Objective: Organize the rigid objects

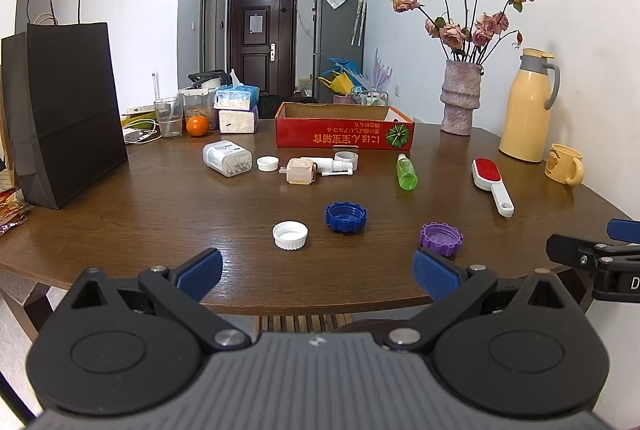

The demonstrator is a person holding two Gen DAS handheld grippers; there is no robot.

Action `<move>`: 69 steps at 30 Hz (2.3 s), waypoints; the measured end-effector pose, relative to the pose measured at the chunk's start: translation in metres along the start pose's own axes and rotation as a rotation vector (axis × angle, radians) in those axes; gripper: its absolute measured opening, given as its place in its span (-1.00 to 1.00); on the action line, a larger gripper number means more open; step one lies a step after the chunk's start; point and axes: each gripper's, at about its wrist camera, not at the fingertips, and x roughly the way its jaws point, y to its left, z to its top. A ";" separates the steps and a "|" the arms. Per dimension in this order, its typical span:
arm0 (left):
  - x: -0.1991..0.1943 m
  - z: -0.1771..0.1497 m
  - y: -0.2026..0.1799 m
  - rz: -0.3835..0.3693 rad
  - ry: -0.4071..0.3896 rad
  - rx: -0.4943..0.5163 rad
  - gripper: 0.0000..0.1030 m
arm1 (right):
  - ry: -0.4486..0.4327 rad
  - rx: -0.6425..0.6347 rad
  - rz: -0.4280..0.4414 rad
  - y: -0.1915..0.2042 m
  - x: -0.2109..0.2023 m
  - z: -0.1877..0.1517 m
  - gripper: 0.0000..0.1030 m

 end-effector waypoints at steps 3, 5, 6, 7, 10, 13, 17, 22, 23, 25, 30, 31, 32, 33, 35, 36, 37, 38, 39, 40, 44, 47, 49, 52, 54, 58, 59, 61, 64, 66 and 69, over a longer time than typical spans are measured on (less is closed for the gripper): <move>0.000 0.000 0.000 0.000 0.000 0.000 1.00 | 0.000 -0.001 -0.001 0.000 0.000 0.000 1.00; 0.000 0.000 0.001 0.000 0.000 0.000 1.00 | 0.000 0.000 0.000 0.000 0.000 0.000 1.00; 0.000 0.000 0.000 0.001 0.000 0.001 1.00 | 0.001 0.000 0.001 0.000 0.000 0.000 1.00; 0.000 0.000 0.000 0.000 0.000 0.001 1.00 | 0.000 -0.001 0.000 0.000 0.000 0.000 1.00; 0.000 0.000 0.001 0.000 -0.001 0.000 1.00 | 0.000 -0.001 0.001 0.000 0.000 0.000 1.00; 0.000 0.000 0.000 0.000 -0.001 0.001 1.00 | 0.000 -0.001 0.000 0.000 0.000 0.000 1.00; 0.000 0.000 0.000 0.000 -0.001 0.001 1.00 | 0.001 -0.002 0.000 0.000 0.000 0.000 1.00; 0.000 -0.001 0.001 -0.001 -0.001 0.001 1.00 | 0.001 -0.002 0.000 0.000 0.000 0.000 1.00; 0.000 0.000 0.001 -0.001 -0.001 0.001 1.00 | 0.001 -0.002 0.000 0.000 0.000 0.000 1.00; 0.000 -0.001 0.001 0.000 -0.001 0.001 1.00 | 0.001 -0.002 -0.001 0.000 0.000 0.000 1.00; 0.000 -0.001 0.001 -0.001 -0.001 0.001 1.00 | 0.002 -0.003 -0.002 -0.002 0.000 0.000 1.00; 0.000 -0.001 0.001 -0.001 -0.001 0.000 1.00 | 0.003 -0.004 -0.003 -0.002 0.000 0.000 1.00; 0.000 -0.001 0.001 -0.001 0.001 -0.001 1.00 | 0.004 -0.005 -0.004 -0.003 0.000 0.000 1.00; 0.001 0.001 0.002 0.000 0.002 -0.003 1.00 | 0.004 -0.006 -0.004 -0.003 0.000 0.000 1.00; 0.001 0.002 0.004 0.002 0.001 -0.002 1.00 | 0.004 -0.009 -0.006 -0.003 0.000 0.000 1.00; 0.001 0.002 0.003 0.001 0.002 -0.003 1.00 | 0.005 -0.008 -0.006 -0.002 0.000 0.000 1.00; 0.002 0.002 0.004 0.003 0.002 -0.003 1.00 | 0.005 -0.009 -0.007 -0.003 0.000 0.000 1.00; 0.002 0.003 0.005 0.004 0.002 -0.002 1.00 | 0.005 -0.010 -0.006 -0.003 0.000 0.000 1.00; 0.003 0.004 0.005 0.007 0.001 -0.001 1.00 | 0.006 -0.012 -0.007 -0.003 0.002 0.000 1.00; 0.004 0.005 0.006 0.009 -0.002 -0.002 1.00 | 0.006 -0.013 -0.008 -0.004 0.002 0.001 1.00; 0.013 0.005 0.008 0.017 0.011 -0.010 1.00 | 0.021 -0.016 -0.001 -0.002 0.014 0.001 1.00; 0.022 0.005 0.009 0.022 0.025 -0.010 1.00 | 0.035 -0.023 0.004 -0.001 0.022 0.000 1.00; 0.027 0.005 0.009 0.026 0.033 -0.011 1.00 | 0.042 -0.024 0.008 0.001 0.029 0.001 1.00; 0.036 0.007 0.011 0.029 0.044 -0.011 1.00 | 0.050 -0.025 0.015 0.002 0.038 0.002 1.00; 0.041 0.007 0.012 0.032 0.052 -0.013 1.00 | 0.054 -0.027 0.017 0.003 0.044 0.003 1.00; 0.052 0.008 0.015 0.032 0.068 -0.017 1.00 | 0.074 -0.036 0.021 0.006 0.056 0.003 1.00; 0.055 0.009 0.016 0.031 0.071 -0.019 1.00 | 0.079 -0.039 0.022 0.007 0.060 0.003 1.00; 0.061 0.010 0.016 0.032 0.079 -0.021 1.00 | 0.087 -0.043 0.022 0.008 0.066 0.004 1.00; 0.069 0.012 0.019 0.033 0.089 -0.022 1.00 | 0.097 -0.046 0.027 0.009 0.077 0.005 1.00; 0.076 0.013 0.021 0.034 0.097 -0.025 1.00 | 0.109 -0.051 0.027 0.011 0.086 0.006 0.99; 0.088 0.014 0.023 0.035 0.112 -0.030 1.00 | 0.128 -0.056 0.032 0.012 0.099 0.006 0.98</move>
